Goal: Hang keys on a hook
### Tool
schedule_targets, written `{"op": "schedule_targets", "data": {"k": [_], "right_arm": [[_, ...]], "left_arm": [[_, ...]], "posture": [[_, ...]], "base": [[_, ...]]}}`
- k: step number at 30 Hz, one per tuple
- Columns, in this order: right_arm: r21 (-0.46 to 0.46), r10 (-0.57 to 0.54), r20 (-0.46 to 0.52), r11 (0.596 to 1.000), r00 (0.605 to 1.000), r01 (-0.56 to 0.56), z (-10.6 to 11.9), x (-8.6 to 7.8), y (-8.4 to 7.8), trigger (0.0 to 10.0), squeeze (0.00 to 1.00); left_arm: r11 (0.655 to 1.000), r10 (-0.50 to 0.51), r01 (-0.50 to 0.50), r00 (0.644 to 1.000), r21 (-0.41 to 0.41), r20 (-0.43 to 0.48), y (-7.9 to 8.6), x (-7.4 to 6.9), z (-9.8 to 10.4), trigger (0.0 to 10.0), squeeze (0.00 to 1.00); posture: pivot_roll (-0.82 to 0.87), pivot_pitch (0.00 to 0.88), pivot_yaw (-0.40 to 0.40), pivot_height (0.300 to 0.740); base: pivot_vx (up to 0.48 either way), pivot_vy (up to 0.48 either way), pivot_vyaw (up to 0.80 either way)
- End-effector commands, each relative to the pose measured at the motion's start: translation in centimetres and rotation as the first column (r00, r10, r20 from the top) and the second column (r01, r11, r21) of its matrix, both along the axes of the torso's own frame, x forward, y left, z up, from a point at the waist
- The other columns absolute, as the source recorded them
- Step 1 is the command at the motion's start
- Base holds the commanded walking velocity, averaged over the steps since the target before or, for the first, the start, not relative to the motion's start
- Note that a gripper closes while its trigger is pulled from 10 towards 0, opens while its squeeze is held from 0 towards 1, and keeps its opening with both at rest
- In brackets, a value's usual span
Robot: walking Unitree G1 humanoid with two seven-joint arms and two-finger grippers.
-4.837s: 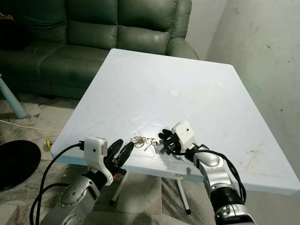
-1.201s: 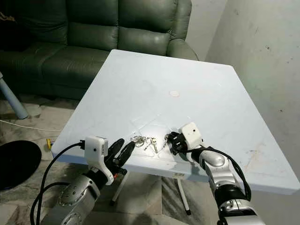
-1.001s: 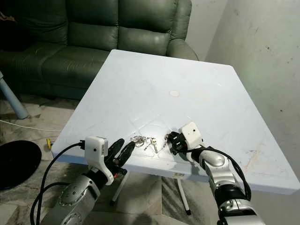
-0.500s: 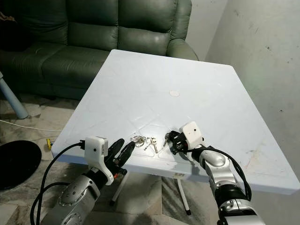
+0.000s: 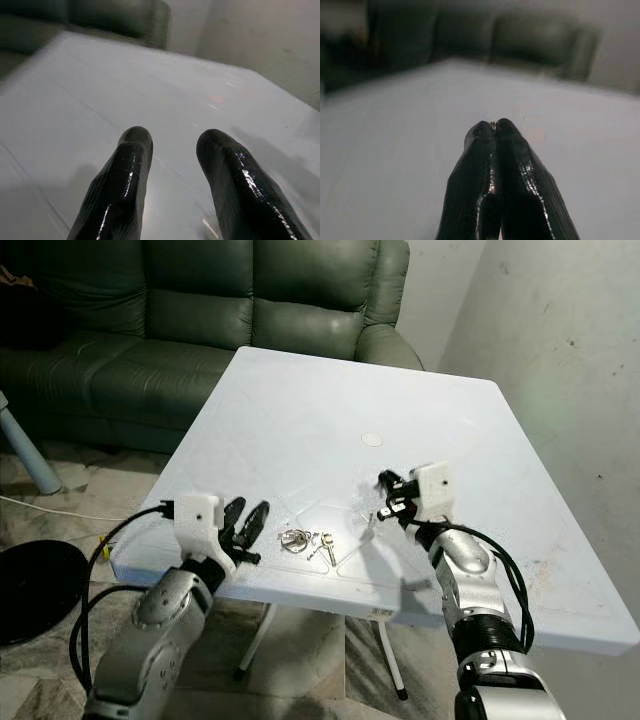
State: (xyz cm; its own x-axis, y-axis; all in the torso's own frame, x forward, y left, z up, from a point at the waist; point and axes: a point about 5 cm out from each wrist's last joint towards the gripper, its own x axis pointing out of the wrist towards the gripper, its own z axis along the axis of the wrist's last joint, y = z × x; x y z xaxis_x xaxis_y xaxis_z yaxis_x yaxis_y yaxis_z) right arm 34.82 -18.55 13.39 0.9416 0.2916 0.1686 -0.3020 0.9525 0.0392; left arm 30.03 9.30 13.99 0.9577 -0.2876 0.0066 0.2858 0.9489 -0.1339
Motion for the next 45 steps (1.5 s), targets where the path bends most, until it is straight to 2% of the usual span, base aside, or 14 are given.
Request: {"op": "schedule_targets", "data": {"k": [1,4,9,11,13,15,16,17,19,23,26,29,34,45], "right_arm": [[0.035,-0.061,0.063,0.998,0.996,0.059,1.4,-0.2,-0.8,0.0,0.0],[0.059,-0.095,0.123,0.994,0.988,0.088,2.0,-1.5,-0.3,0.0,0.0],[0.095,-0.142,0.139,0.987,0.98,0.129,1.6,-3.7,0.5,0.0,0.0],[0.113,-0.168,0.139,0.982,0.976,0.153,1.5,-4.9,1.0,0.0,0.0],[0.12,-0.192,0.131,0.977,0.973,0.177,1.3,-6.3,1.4,0.0,0.0],[0.122,-0.2,0.124,0.975,0.972,0.185,1.2,-6.8,1.5,2.5,0.0],[0.122,-0.204,0.12,0.974,0.972,0.19,1.2,-7.0,1.5,2.5,0.0],[0.119,-0.226,0.098,0.97,0.969,0.214,0.9,-7.2,1.3,10.0,0.0],[0.117,-0.271,0.049,0.958,0.961,0.264,0.3,-7.5,0.9,10.0,0.0],[0.12,-0.295,0.036,0.95,0.955,0.289,0.4,-7.5,0.9,10.0,0.0],[0.014,-0.3,-0.006,0.954,0.954,0.3,-0.3,-7.1,1.7,10.0,0.0],[-0.031,-0.296,-0.033,0.955,0.955,0.295,-0.6,-6.8,1.9,10.0,0.0],[-0.019,-0.259,-0.034,0.966,0.965,0.258,0.0,-6.3,2.3,10.0,0.0],[-0.04,-0.278,-0.034,0.96,0.96,0.277,0.1,-5.9,2.4,10.0,0.0]], "left_arm": [[0.999,0.041,-0.041,0.997,0.0,0.067,0.7,0.7,1.2,10.0,0.0],[0.998,0.056,-0.06,0.991,0.028,0.125,1.8,1.3,1.7,10.0,0.0],[0.998,0.052,-0.048,0.991,-0.039,0.121,2.8,1.3,1.7,10.0,0.0],[0.995,0.036,-0.027,0.995,-0.101,0.089,2.9,1.1,1.3,10.0,0.0],[0.993,0.018,-0.009,0.996,-0.116,0.082,2.9,0.6,0.6,10.0,0.0],[0.992,0.013,-0.005,0.998,-0.125,0.067,2.7,0.5,0.2,10.0,0.0],[0.992,0.013,-0.004,0.998,-0.13,0.065,2.7,0.4,0.1,10.0,0.0],[0.993,0.014,-0.006,0.998,-0.12,0.065,2.6,0.3,-0.1,10.0,0.0],[0.991,0.009,0.002,0.996,-0.134,0.083,2.4,0.0,-0.1,10.0,0.0],[0.992,0.026,-0.016,0.997,-0.128,0.077,2.5,0.0,-0.3,10.0,0.0],[0.992,0.022,-0.011,0.996,-0.129,0.081,2.5,0.2,-0.5,10.0,0.0],[0.993,0.026,-0.016,0.996,-0.119,0.083,2.5,0.6,-0.4,10.0,0.0],[0.994,0.042,-0.032,0.994,-0.103,0.097,2.9,1.2,0.1,10.0,0.0],[0.994,0.089,-0.08,0.989,-0.072,0.119,4.0,2.3,0.7,10.0,0.0]], "posture": [[0.13,0.0,-0.094,0.74],[0.11,0.0,-0.082,0.74],[0.1,0.0,-0.068,0.74],[0.09,0.0,-0.062,0.74],[0.07,0.0,-0.048,0.74],[0.07,0.0,-0.048,0.74],[0.07,0.0,-0.045,0.74],[0.07,0.0,-0.043,0.74],[0.07,0.0,-0.044,0.74],[0.06,0.0,-0.047,0.74],[0.07,0.0,-0.053,0.74],[0.07,0.0,-0.055,0.74],[0.07,0.0,-0.051,0.74],[0.08,0.0,-0.041,0.74]], "base": [[0.0,0.0,0.0],[0.0,0.0,0.0],[0.0,0.0,0.0],[0.0,0.0,0.0],[0.0,0.0,0.0],[0.0,0.0,0.0],[0.0,0.0,0.0],[0.0,0.0,0.0],[0.0,0.0,0.0],[0.0,0.0,0.0],[0.0,0.0,0.0],[0.0,0.0,0.0],[0.0,0.0,-0.49],[0.0,0.0,-0.74]]}}
